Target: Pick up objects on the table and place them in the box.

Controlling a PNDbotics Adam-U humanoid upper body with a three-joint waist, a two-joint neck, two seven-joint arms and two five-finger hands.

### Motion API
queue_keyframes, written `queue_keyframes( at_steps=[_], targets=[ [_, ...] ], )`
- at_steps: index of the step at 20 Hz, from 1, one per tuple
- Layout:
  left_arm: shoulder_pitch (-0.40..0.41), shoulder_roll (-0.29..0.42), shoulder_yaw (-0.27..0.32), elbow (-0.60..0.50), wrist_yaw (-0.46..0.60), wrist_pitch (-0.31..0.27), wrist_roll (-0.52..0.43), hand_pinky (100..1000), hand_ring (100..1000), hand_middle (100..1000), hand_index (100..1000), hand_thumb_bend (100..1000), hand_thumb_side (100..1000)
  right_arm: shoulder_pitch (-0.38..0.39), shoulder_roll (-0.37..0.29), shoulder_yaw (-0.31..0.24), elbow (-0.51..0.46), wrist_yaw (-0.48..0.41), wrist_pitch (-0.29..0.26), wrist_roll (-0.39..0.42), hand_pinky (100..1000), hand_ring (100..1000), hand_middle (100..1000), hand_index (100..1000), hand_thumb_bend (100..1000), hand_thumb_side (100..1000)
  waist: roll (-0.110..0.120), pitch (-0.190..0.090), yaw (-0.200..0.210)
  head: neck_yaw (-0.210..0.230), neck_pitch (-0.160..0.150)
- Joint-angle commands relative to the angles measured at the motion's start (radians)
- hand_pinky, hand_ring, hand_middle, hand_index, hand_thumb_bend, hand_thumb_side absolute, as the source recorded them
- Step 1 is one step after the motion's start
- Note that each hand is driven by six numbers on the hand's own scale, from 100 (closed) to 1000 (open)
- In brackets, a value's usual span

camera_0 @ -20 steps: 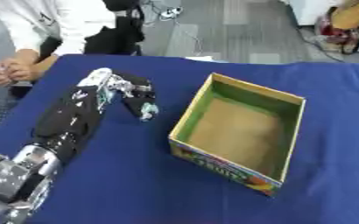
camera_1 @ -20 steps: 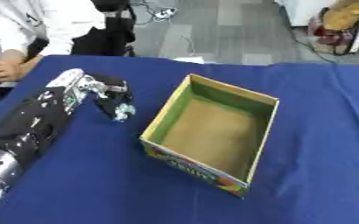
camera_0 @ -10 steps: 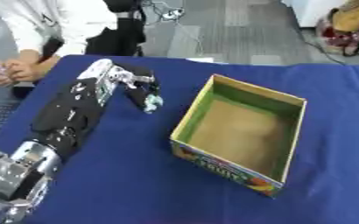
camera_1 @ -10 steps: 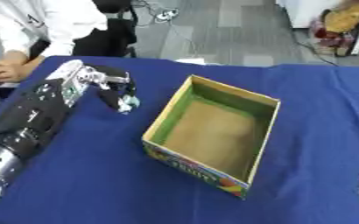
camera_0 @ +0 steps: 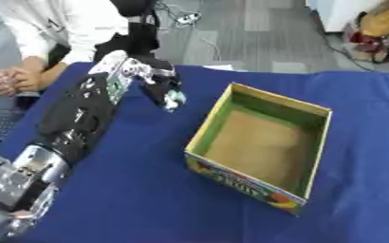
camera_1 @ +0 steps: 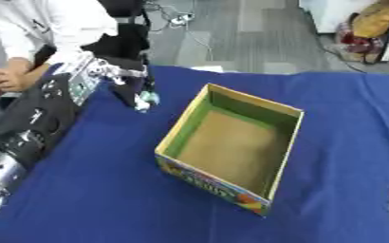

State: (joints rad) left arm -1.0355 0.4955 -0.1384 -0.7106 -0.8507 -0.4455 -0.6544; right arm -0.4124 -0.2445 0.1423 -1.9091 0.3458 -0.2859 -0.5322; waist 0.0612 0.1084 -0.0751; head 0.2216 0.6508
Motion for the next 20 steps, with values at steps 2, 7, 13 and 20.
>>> queue_keyframes(
  at_steps=[2, 7, 13, 20],
  targets=[
    [-0.036, 0.033, -0.010, -0.043, 0.028, -0.042, -0.053, 100, 100, 395, 393, 100, 401, -0.007, -0.004, -0.001, -0.008, 0.003, -0.001, 0.003, 168, 307, 429, 513, 100, 837, 0.001, -0.020, 0.001, 0.006, -0.001],
    [-0.041, 0.030, -0.037, -0.097, 0.069, -0.062, -0.078, 100, 100, 395, 393, 100, 400, -0.005, -0.004, 0.000, -0.007, 0.004, -0.001, 0.003, 168, 307, 429, 513, 100, 836, 0.002, -0.023, 0.002, 0.004, -0.005],
    [-0.047, 0.022, -0.083, -0.175, 0.132, -0.090, -0.121, 100, 100, 396, 393, 100, 405, -0.005, -0.003, 0.000, -0.006, 0.004, -0.002, 0.004, 170, 309, 430, 514, 100, 836, 0.001, -0.028, 0.001, 0.002, -0.014],
    [-0.047, -0.002, -0.147, -0.243, 0.230, -0.135, -0.169, 100, 100, 396, 396, 100, 424, -0.005, 0.000, 0.000, -0.006, 0.005, -0.004, 0.003, 171, 310, 430, 514, 100, 835, 0.001, -0.031, -0.006, 0.004, -0.024]
  ],
)
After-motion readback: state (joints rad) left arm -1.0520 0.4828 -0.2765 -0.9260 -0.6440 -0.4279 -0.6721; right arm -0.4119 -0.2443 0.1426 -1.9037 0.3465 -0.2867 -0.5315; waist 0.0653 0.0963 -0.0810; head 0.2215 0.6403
